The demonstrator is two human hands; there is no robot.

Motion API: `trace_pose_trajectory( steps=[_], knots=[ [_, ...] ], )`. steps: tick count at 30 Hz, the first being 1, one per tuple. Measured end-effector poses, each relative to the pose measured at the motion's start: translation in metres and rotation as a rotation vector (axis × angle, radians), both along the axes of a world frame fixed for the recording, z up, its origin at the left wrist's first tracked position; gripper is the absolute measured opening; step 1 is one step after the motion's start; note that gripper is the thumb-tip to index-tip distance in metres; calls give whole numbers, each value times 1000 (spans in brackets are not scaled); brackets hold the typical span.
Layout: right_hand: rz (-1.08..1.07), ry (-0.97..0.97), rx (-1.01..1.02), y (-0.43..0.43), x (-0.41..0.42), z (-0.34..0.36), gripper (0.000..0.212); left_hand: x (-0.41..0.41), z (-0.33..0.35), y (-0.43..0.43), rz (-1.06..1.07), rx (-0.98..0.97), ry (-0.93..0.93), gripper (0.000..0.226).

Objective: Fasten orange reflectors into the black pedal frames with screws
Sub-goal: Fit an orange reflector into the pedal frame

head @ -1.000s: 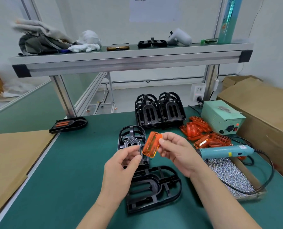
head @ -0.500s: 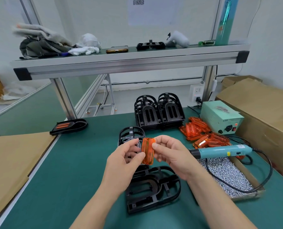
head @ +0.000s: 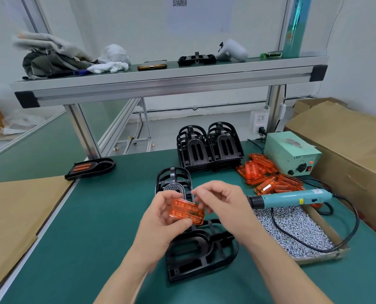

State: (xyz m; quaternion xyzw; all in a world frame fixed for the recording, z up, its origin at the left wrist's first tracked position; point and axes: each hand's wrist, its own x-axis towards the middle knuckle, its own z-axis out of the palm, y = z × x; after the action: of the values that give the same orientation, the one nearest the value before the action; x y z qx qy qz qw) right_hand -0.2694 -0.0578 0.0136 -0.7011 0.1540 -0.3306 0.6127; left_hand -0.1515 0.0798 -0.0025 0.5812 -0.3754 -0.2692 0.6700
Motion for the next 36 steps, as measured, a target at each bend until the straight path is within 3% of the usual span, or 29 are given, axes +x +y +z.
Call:
trace_pose_trajectory(
  steps=[6, 22, 31, 36],
  knots=[
    [-122, 37, 94, -7, -4, -13, 14, -1, -1, 2, 36, -11, -25, 48],
    [33, 132, 184, 3, -10, -26, 9, -3, -10, 6, 85, 35, -128, 48],
    [18, 187, 64, -2, -8, -16, 11, 1, -11, 12, 75, 133, -257, 44],
    [51, 268, -24, -2, -8, -23, 11, 9, -13, 19, 84, 302, -489, 43]
  ],
)
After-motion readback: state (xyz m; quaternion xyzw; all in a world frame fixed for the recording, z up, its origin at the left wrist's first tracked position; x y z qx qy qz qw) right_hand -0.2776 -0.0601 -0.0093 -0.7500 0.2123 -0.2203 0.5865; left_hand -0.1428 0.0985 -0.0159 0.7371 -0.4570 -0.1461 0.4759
